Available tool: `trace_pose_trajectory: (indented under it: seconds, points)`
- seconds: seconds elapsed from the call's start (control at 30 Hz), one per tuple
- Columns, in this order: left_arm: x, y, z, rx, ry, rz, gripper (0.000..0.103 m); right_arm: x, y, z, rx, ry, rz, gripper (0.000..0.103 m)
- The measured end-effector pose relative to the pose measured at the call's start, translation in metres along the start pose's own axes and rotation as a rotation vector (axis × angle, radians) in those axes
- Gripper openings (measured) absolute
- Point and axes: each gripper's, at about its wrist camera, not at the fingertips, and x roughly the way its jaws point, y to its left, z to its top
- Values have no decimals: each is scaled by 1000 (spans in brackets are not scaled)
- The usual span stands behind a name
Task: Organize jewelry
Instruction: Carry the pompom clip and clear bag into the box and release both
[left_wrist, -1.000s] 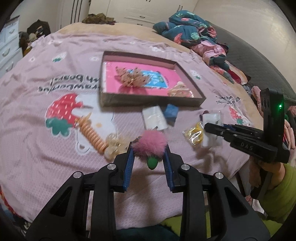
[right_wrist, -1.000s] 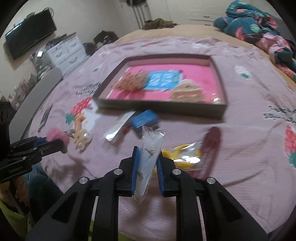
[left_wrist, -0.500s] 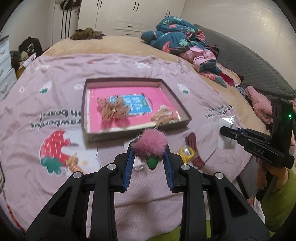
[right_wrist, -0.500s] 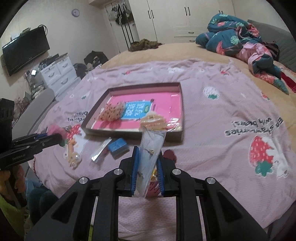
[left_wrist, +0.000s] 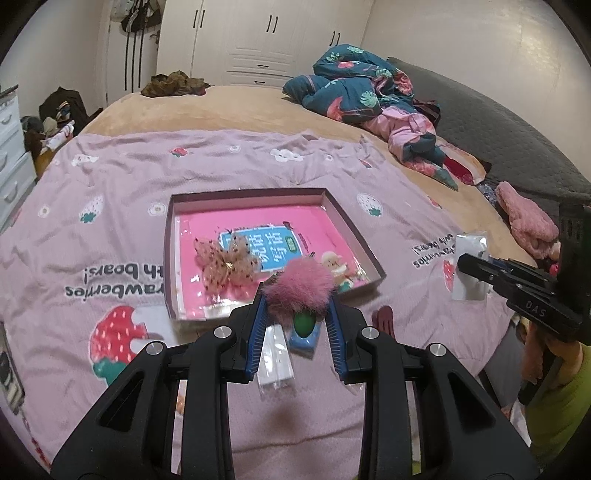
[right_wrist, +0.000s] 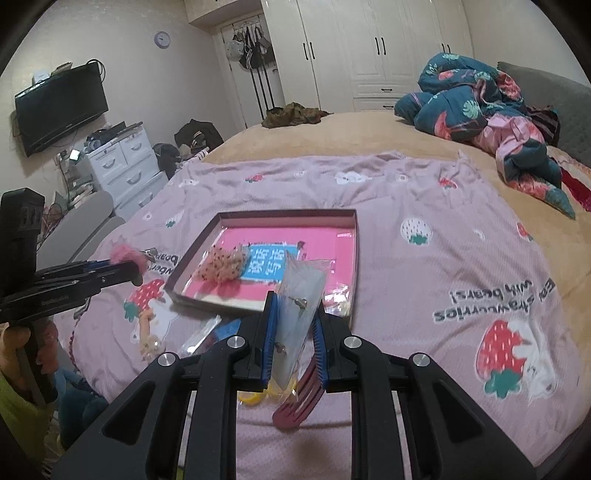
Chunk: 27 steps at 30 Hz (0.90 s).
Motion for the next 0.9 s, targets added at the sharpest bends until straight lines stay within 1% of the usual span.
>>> trace_pose_trajectory:
  seconds: [0.33,0.6,0.9]
  points:
    - [27,11,25,-31,14,30,22,33,-4,40,-28,-14,18,17]
    - [57,20,39,-39,41,55,22,80,-16,63,-23,33,17,17]
    - [95,29,41,-48,98,73,22,125,-27,70,-17,94,6,17]
